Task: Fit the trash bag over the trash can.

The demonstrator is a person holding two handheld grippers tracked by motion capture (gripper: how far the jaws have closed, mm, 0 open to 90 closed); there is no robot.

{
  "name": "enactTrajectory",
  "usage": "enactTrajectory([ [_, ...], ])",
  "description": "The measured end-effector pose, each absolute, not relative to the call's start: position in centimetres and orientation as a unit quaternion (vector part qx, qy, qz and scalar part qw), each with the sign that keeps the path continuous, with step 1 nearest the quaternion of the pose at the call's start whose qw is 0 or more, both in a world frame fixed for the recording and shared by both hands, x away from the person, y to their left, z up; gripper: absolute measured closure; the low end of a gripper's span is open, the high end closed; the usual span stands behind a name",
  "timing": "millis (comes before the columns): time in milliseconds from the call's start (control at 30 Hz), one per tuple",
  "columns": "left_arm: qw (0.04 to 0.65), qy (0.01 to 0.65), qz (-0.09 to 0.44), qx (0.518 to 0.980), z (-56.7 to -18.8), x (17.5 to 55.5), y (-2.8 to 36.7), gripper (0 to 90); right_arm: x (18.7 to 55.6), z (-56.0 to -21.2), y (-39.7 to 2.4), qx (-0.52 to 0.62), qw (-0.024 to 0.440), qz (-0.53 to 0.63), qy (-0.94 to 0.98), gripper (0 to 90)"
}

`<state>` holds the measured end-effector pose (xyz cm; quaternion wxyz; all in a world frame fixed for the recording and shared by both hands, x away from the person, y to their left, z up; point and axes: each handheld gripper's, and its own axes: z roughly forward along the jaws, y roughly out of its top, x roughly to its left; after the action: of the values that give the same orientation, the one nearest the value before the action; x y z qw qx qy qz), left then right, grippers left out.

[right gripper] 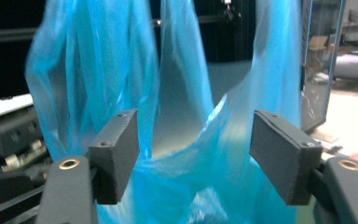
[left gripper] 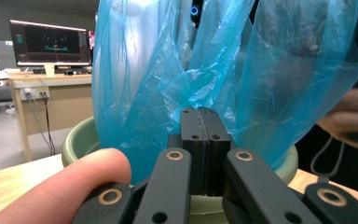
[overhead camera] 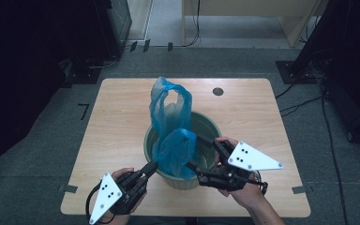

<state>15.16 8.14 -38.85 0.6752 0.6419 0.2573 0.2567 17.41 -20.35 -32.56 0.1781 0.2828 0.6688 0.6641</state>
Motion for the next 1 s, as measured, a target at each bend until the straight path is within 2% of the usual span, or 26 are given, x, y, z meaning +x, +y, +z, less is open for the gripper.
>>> enactTrajectory([
  [300, 0.681, 0.260, 0.253, 0.637, -39.6, 15.0, 8.8, 87.5, 16.1, -33.3, -20.3, 0.271, 0.219, 0.653, 0.672, 31.1],
  [533, 0.679, 0.257, 0.258, 0.637, -39.9, 14.5, 8.9, 88.0, 15.3, -33.1, -21.4, 0.263, 0.199, 0.683, 0.651, 32.1],
  [733, 0.675, 0.258, 0.258, 0.641, -40.5, 14.1, 9.2, 88.0, 14.6, -33.0, -21.8, 0.257, 0.220, 0.686, 0.644, 33.8],
  [1000, 0.674, 0.257, 0.259, 0.642, -40.8, 14.0, 9.3, 88.1, 15.8, -31.6, -22.1, 0.325, 0.232, 0.682, 0.612, 35.1],
])
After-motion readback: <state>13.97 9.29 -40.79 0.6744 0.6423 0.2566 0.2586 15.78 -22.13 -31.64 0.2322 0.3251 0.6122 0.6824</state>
